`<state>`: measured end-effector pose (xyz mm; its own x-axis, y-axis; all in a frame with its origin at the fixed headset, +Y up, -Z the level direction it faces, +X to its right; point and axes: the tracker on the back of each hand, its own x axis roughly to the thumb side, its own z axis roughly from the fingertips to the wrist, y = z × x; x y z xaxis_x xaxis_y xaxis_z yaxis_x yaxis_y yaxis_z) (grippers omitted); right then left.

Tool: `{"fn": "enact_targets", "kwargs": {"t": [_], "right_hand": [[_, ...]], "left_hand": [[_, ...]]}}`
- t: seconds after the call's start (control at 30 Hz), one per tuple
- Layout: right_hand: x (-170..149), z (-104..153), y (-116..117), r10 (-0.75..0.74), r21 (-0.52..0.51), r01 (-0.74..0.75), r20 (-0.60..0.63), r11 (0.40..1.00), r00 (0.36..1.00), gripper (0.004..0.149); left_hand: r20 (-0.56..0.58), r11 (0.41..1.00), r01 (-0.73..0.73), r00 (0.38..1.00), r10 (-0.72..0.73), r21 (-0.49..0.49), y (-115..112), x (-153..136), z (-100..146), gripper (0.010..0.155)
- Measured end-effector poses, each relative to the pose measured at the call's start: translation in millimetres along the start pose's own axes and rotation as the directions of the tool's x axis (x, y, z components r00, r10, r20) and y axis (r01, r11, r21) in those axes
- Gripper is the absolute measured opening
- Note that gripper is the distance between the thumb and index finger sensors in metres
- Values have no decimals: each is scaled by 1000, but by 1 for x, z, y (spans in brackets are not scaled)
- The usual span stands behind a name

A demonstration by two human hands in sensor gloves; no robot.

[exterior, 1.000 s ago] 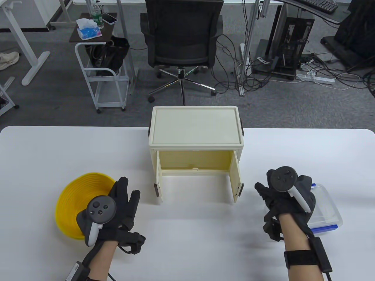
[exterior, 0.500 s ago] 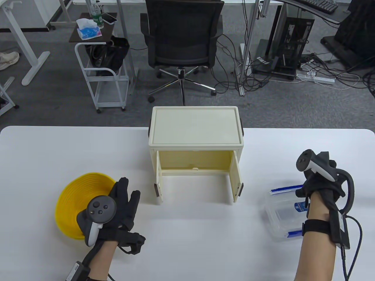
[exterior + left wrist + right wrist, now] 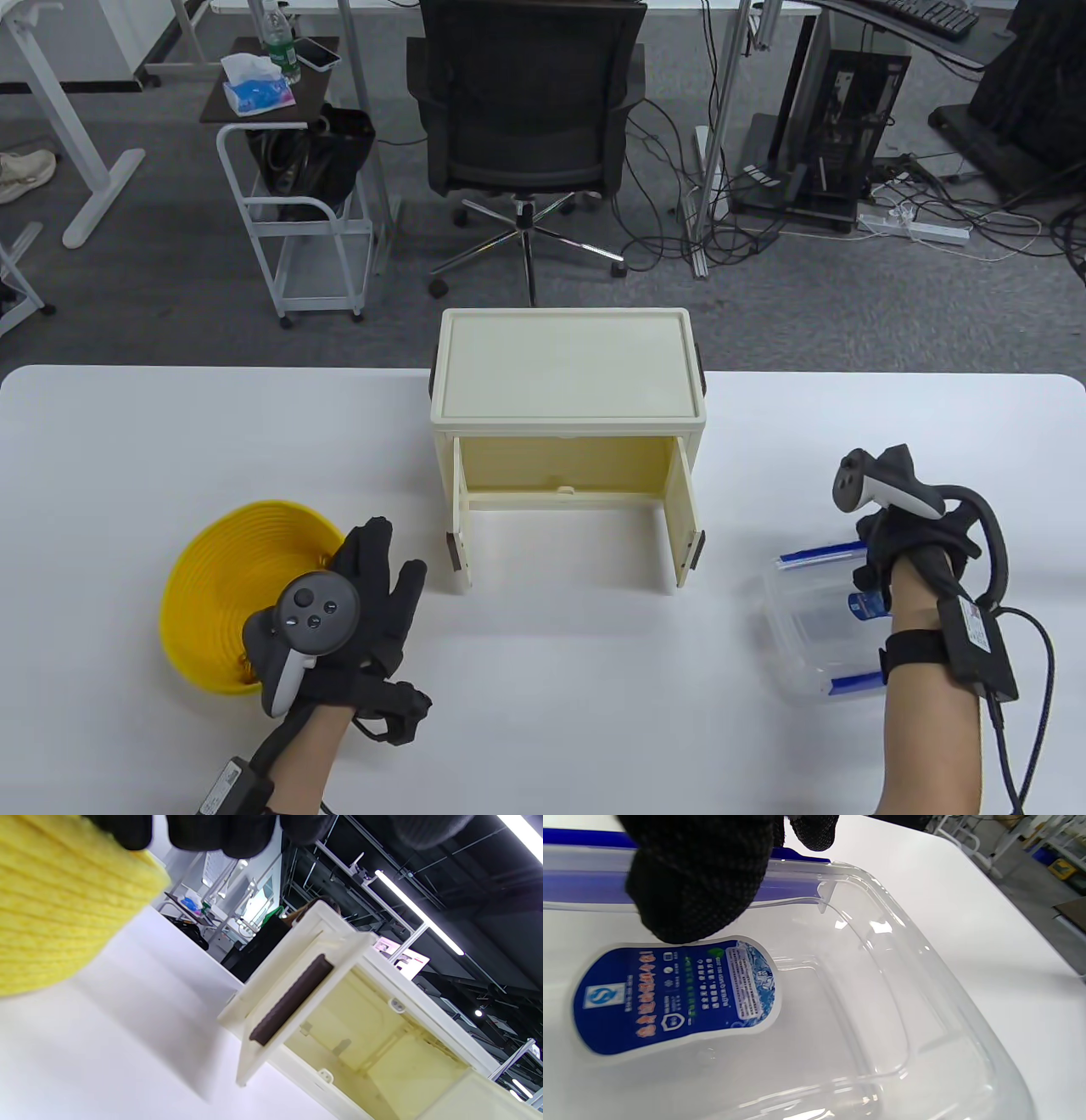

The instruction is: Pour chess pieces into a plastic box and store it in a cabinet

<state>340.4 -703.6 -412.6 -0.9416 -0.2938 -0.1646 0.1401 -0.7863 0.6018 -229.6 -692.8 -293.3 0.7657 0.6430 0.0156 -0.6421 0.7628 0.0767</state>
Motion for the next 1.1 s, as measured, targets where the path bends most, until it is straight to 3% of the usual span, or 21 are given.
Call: {"fn": "enact_targets", "kwargs": {"t": [0.3, 0.47, 0.67, 0.8, 1.1], "right_hand": [[33, 30, 12, 12, -13, -9, 242, 1000, 970, 83], [66, 43, 22, -101, 50, 88, 438, 995, 893, 84], [104, 62, 33, -108, 68, 85, 552, 994, 827, 88], [124, 72, 40, -125, 93, 88, 574, 992, 809, 89], [160, 95, 48, -128, 93, 92, 536, 991, 834, 91]], "left_hand": [[15, 999, -37, 999, 37, 8, 3, 5, 2, 73], [21, 999, -34, 999, 34, 3, 1, 5, 2, 73], [29, 999, -38, 999, 38, 5, 0, 4, 2, 73], [30, 999, -38, 999, 38, 3, 0, 4, 2, 73], [36, 999, -37, 999, 37, 0, -1, 5, 3, 73]]}}
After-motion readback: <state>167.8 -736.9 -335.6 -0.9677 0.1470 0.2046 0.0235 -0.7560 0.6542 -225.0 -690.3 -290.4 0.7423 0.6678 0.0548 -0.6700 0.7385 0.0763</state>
